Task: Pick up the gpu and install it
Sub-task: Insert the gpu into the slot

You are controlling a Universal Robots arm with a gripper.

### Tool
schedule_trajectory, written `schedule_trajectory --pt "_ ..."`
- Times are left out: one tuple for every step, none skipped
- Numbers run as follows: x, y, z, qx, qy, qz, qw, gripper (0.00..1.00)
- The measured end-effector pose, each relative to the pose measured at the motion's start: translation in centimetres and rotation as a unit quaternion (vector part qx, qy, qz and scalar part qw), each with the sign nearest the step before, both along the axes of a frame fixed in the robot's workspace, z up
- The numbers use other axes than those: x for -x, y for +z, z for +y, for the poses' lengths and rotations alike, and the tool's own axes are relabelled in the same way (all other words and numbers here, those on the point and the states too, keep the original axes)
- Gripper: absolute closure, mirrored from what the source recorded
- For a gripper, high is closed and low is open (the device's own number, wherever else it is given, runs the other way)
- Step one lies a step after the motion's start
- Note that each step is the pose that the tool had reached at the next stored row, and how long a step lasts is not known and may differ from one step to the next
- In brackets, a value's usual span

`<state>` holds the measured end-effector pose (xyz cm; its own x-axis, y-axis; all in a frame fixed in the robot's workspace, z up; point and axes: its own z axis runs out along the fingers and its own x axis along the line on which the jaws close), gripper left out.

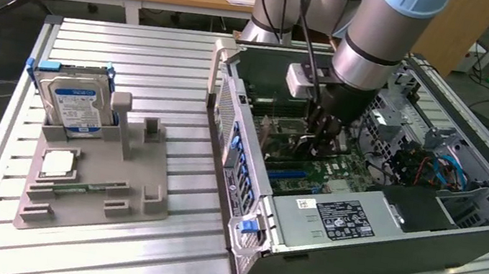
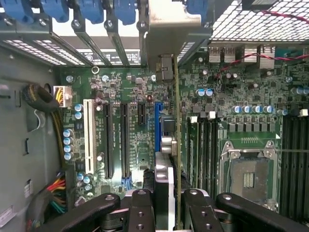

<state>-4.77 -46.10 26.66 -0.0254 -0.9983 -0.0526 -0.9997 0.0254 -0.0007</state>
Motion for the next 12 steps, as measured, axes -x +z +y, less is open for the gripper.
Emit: schedule_trajectory --pt "0.09 -0.06 0.00 0.0000 0.000 0.0001 1.0000 0.72" --pt "0.11 -0.12 0.00 0.0000 0.000 0.0003 1.0000 0.72" --pt "0.12 -0.18 0.00 0.0001 0.000 0.0006 1.0000 0.72" --pt "0.12 -0.26 0.00 0.0001 0.000 0.0009 1.0000 0.72" --pt "0.12 -0.36 0.00 0.0000 0.000 0.0012 1.0000 0.72" --pt "0.12 -0.43 -0.03 0.0001 0.000 0.0014 1.0000 0.72" --pt "0.12 -0.47 -0.09 0.0002 0.000 0.0017 1.0000 0.72" --pt "0.12 -0.52 -0.16 0.0001 0.000 0.0018 1.0000 0.72" --pt "0.12 -0.57 -0.21 0.0000 0.000 0.0019 1.0000 0.72" --pt "0.12 -0.62 -0.25 0.0000 0.000 0.0020 1.0000 0.72" --pt "0.12 -0.70 -0.31 0.0000 0.000 0.0020 1.0000 0.72" --pt "0.12 -0.81 -0.35 0.0000 0.000 0.0021 1.0000 0.72"
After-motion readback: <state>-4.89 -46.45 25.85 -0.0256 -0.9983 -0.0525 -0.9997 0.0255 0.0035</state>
